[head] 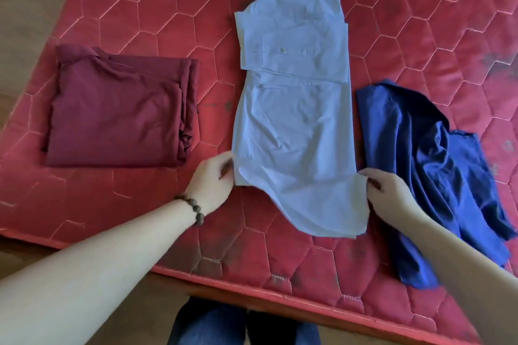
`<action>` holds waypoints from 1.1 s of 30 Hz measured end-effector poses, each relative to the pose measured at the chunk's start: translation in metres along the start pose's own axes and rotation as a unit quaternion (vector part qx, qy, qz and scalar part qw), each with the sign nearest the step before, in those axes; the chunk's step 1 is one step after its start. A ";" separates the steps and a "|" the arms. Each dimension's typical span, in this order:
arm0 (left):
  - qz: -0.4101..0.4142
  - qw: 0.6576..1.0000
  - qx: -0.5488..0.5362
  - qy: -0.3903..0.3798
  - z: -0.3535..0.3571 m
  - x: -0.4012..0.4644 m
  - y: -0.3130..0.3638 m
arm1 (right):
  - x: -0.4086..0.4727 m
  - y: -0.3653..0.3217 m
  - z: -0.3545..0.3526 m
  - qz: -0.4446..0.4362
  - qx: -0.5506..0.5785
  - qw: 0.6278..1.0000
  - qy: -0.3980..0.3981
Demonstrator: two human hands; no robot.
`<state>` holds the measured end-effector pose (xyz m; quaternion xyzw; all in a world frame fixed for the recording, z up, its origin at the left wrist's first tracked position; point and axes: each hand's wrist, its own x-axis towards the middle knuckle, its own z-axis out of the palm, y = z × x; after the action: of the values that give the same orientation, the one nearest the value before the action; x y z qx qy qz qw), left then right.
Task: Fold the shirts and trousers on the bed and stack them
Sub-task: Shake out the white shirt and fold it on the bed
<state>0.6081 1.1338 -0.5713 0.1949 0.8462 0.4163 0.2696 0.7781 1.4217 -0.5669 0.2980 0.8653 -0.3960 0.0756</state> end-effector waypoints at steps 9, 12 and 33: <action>-0.238 0.968 -0.062 0.051 0.012 0.128 -0.013 | 0.130 0.003 0.019 0.281 0.207 0.937 0.005; -0.199 0.975 -0.027 0.092 0.015 0.131 -0.021 | 0.127 0.007 0.024 0.237 0.139 0.960 0.049; 0.108 0.892 0.440 -0.001 0.084 0.125 -0.030 | 0.127 0.003 0.097 -0.178 -0.316 0.931 0.029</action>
<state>0.5593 1.2358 -0.6751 0.3844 0.9160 0.0279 0.1109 0.6669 1.4107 -0.6807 0.1106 0.9864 -0.0999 0.0692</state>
